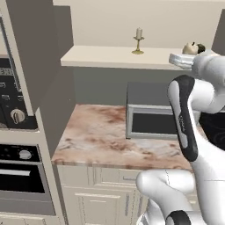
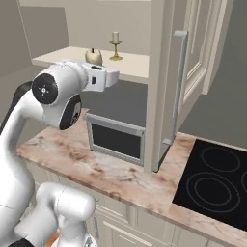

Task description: Pick the candle and candle from the dining table and place them in the open cabinet. Close the cabinet after placing the objects.

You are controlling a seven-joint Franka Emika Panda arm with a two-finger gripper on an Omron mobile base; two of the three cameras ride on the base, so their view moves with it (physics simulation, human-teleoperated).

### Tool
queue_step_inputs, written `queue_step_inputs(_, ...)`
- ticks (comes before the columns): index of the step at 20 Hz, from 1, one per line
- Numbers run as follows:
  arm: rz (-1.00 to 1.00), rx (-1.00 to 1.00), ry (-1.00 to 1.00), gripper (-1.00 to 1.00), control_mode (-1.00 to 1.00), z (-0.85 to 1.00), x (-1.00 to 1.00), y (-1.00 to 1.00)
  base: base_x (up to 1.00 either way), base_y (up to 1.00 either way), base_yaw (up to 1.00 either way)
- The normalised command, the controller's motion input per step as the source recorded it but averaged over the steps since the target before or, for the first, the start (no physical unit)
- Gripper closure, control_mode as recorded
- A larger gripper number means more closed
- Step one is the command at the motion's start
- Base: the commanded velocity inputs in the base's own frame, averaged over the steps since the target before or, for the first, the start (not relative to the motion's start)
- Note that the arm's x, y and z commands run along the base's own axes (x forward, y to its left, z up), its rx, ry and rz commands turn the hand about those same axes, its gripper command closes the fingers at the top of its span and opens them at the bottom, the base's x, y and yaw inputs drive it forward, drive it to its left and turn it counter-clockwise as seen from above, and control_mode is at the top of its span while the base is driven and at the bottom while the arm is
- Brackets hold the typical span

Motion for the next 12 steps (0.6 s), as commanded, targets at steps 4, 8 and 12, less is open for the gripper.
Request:
queue_step_inputs(4, -0.27, 0.00, 0.38, 1.00, -1.00, 0.21, 0.63, -0.11, 0.00, 0.00, 0.00)
queue_step_inputs(8, -0.24, 0.00, 0.13, 1.00, -1.00, 0.11, 0.19, -0.23, 0.00, 0.00, 0.00)
queue_step_inputs(12, -0.01, 0.00, 0.00, 1.00, -1.00, 0.00, 0.00, -0.01, 0.00, 0.00, 0.00)
